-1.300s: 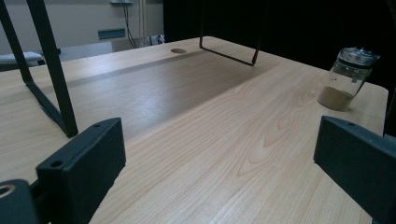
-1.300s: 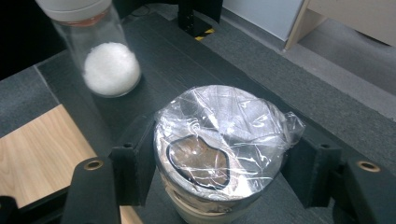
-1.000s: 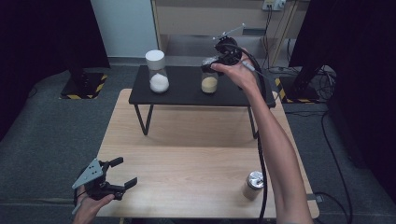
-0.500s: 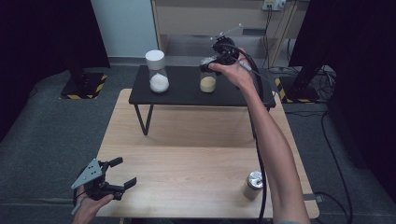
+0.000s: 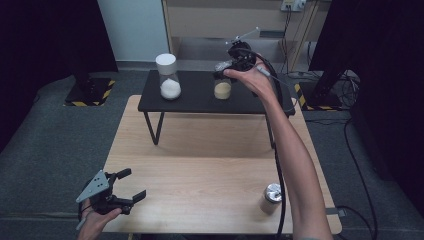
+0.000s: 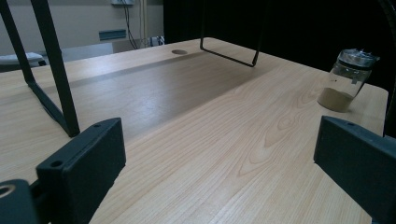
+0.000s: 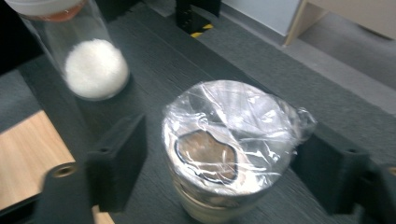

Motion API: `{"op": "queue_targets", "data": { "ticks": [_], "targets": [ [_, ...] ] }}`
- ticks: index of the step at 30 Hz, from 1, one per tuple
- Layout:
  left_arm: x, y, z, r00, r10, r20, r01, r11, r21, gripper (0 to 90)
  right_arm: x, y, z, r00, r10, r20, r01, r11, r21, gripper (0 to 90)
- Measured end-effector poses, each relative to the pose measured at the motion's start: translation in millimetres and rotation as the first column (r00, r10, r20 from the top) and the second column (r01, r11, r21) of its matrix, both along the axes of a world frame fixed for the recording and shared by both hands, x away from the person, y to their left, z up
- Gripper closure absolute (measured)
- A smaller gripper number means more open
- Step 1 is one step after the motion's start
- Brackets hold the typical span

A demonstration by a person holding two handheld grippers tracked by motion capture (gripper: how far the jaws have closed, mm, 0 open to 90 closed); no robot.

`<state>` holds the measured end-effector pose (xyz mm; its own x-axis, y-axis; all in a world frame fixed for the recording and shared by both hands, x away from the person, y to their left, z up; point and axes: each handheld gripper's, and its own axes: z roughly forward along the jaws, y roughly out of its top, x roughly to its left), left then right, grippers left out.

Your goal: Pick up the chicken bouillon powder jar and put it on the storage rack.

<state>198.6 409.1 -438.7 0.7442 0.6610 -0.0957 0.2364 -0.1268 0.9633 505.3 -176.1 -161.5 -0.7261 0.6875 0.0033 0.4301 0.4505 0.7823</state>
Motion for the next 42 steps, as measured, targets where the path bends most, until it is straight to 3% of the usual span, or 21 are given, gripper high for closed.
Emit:
{"op": "queue_targets", "data": {
  "ticks": [2, 5, 11, 22, 34, 42],
  "targets": [
    [-0.4, 0.1, 0.2, 1.0, 0.001, 0.002, -0.001, 1.0, 0.0, 1.3, -0.4, -4.2, -0.3, 0.9999, -0.007, -0.01, 0.008, 0.9996, 0.028, 11.7],
    [-0.9, 0.2, 0.2, 1.0, 0.003, 0.002, -0.003, 1.0, -0.001, 1.3, -7.9, -10.6, 2.3, 0.9998, -0.014, 0.017, 0.013, 0.999, 0.043, 9.1],
    [-1.4, -0.9, 0.6, 1.0, 0.003, 0.004, -0.003, 1.0, 0.0, 1.3, -24.3, -27.0, 13.7, 0.9992, -0.004, 0.039, 0.001, 0.9971, 0.076, 8.6],
    [-1.6, -1.8, 1.0, 1.0, 0.003, 0.005, -0.003, 1.0, 0.004, 1.2, -68.0, -64.6, 27.3, 0.9937, 0.014, 0.111, -0.027, 0.9922, 0.122, 9.1],
    [-1.1, -3.3, 1.1, 1.0, -0.001, 0.003, 0.001, 1.0, 0.006, 1.4, -118.4, -114.2, 21.5, 0.9794, 0.03, 0.2, -0.066, 0.9824, 0.175, 9.1],
    [-0.6, -2.4, 0.3, 1.0, 0.001, -0.001, -0.001, 1.0, -0.003, 1.4, -149.6, -145.2, 7.3, 0.968, 0.024, 0.25, -0.076, 0.9772, 0.199, 8.9]
  ]
}}
